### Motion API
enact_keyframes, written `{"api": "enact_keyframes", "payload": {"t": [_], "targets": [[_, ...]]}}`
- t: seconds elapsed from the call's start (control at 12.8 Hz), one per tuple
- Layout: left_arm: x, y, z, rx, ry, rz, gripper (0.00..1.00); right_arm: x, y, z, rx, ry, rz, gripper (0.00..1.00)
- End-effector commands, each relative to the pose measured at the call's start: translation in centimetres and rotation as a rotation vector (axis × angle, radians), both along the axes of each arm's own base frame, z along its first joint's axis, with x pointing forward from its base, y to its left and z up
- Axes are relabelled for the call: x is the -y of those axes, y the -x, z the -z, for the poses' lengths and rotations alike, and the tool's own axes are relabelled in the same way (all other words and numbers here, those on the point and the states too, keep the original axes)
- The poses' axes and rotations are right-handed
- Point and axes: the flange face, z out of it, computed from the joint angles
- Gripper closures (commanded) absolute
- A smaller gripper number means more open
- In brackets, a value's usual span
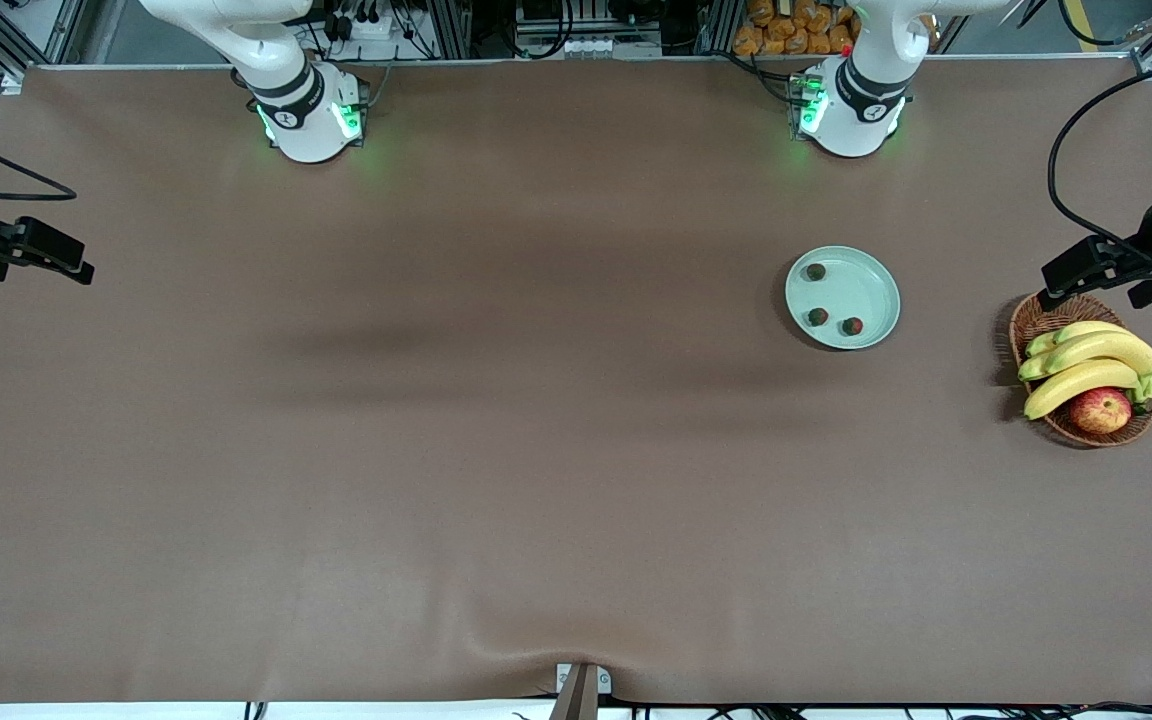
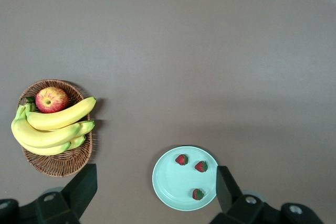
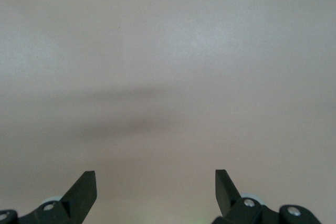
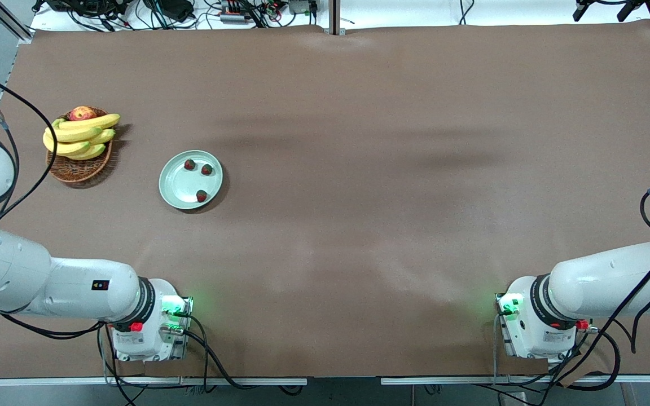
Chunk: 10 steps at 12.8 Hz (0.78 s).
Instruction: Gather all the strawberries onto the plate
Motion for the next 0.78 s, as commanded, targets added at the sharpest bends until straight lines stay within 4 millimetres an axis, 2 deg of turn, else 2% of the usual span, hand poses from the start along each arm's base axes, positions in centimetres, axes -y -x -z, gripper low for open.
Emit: {"api": "enact_keyframes", "payload": {"t": [0.0, 0.24, 0.71], "targets": [[-0.3, 0.3, -0.5, 0.030, 0.023, 0.008, 0.00, -0.2, 0.0, 0.0, 0.002, 0.008, -0.006, 0.00], [-0.9, 0.4, -1.8, 0.055, 0.018, 0.000, 0.00, -0.3, 0.0, 0.1, 0.000, 0.008, -0.007, 0.00], [-0.2, 0.5, -1.7, 0.045, 0.024, -0.028, 0.00, -0.5, -0.1, -0.1, 0.008, 0.008, -0.012, 0.00]]}}
